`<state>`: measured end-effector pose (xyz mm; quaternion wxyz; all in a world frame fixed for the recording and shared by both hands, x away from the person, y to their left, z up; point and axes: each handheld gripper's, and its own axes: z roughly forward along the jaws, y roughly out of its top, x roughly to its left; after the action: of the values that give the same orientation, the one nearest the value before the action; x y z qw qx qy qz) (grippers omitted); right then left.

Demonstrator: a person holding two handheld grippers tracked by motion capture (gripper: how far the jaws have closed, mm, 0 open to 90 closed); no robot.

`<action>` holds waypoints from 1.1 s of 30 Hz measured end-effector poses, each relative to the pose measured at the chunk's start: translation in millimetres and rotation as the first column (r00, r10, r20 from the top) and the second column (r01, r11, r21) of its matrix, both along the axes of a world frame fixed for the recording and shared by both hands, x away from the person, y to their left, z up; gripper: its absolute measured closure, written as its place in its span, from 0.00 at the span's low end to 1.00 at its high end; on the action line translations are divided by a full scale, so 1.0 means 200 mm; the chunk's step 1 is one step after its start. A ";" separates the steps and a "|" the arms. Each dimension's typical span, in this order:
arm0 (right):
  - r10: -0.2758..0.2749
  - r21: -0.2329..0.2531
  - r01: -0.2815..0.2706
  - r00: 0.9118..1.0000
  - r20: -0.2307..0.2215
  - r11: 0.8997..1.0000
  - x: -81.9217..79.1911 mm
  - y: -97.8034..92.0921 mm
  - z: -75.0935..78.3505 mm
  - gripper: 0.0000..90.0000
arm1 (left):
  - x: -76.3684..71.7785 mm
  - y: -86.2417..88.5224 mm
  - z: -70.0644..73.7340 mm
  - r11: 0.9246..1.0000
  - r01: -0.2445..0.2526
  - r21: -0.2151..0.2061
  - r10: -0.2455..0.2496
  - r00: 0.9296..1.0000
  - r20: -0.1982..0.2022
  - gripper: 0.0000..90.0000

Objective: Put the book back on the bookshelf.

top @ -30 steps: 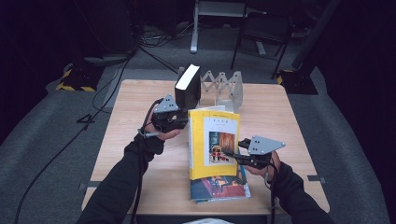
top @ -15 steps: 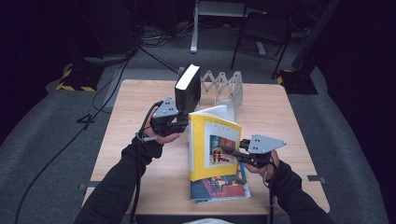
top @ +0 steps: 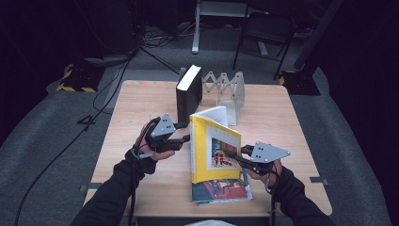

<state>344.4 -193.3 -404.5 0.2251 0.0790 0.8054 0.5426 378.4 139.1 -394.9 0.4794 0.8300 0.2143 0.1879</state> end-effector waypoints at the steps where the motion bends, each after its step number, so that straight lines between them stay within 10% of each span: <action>1: -0.003 0.003 0.003 1.000 -0.002 1.000 0.00 0.00 0.00 0.94 | -0.01 0.00 -0.03 1.000 0.004 0.002 -0.004 1.000 -0.018 0.53; 18: -0.023 -0.010 0.023 1.000 0.021 1.000 -0.01 0.00 -0.01 0.94 | -0.19 -0.02 -0.22 0.993 0.114 0.034 -0.103 0.969 -0.223 0.30; 24: -0.037 -0.009 0.037 0.999 0.015 0.999 -0.01 0.01 -0.02 0.94 | -0.25 -0.07 -0.22 0.984 0.169 -0.060 -0.179 0.947 -0.268 0.29; 33: -0.037 -0.002 0.037 0.999 0.016 0.999 0.00 0.01 -0.02 0.93 | -0.14 -0.19 -0.26 0.987 0.142 -0.081 -0.158 0.954 -0.255 0.29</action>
<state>344.1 -190.5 -408.9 0.2415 0.0892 0.8027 0.5380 349.7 101.8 -446.4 0.4854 0.8461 0.2174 0.0333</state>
